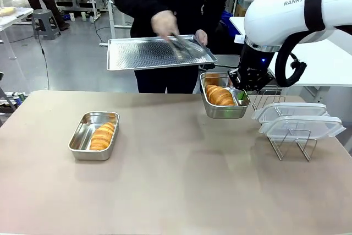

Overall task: Place the bread in airtight containers.
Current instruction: Once an object is inside an Airtight Container , place the container in the center of the table.

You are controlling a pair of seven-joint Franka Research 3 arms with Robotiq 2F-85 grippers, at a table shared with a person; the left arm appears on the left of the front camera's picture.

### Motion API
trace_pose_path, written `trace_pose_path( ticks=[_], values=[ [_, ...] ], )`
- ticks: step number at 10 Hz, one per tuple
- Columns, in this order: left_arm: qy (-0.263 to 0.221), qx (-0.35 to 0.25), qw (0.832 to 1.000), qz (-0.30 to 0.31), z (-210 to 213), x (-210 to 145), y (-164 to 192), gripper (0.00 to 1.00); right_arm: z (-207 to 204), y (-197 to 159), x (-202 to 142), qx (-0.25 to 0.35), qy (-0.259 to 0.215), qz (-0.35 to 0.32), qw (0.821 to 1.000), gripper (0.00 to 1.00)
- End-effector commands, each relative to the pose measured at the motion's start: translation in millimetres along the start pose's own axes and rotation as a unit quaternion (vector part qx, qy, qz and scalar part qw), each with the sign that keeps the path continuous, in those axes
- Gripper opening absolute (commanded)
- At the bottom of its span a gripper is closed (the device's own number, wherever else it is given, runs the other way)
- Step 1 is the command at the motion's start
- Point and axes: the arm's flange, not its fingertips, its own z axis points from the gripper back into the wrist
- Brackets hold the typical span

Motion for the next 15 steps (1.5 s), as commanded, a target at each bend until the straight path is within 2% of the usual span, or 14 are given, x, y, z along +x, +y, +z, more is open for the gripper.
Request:
trace_pose_path(
  ticks=[1, 8, 9, 11, 15],
  values=[
    [0.005, 0.001, 1.0, -0.005, 1, 1, 0, 1.0, 3, 0, 0, 0.0, -0.003, -0.006, 1.0, 0.0],
    [0.005, 0.001, 1.0, -0.005, 1, 1, 0, 1.0, 3, 0, 0, 0.0, -0.003, -0.006, 1.0, 0.0],
    [0.005, 0.001, 1.0, -0.005, 1, 1, 0, 1.0, 0, 0, 0, 0.0, 0.0, 0.0, 1.0, 0.05],
    [0.005, 0.001, 1.0, -0.005, 1, 1, 0, 1.0, -40, 16, 8, -0.03, 0.004, -0.035, 0.999, 0.05],
    [0.005, 0.001, 1.0, -0.005, 1, 1, 0, 1.0, -104, 29, -19, -0.032, 0.012, -0.03, 0.999, 0.05]
  ],
)
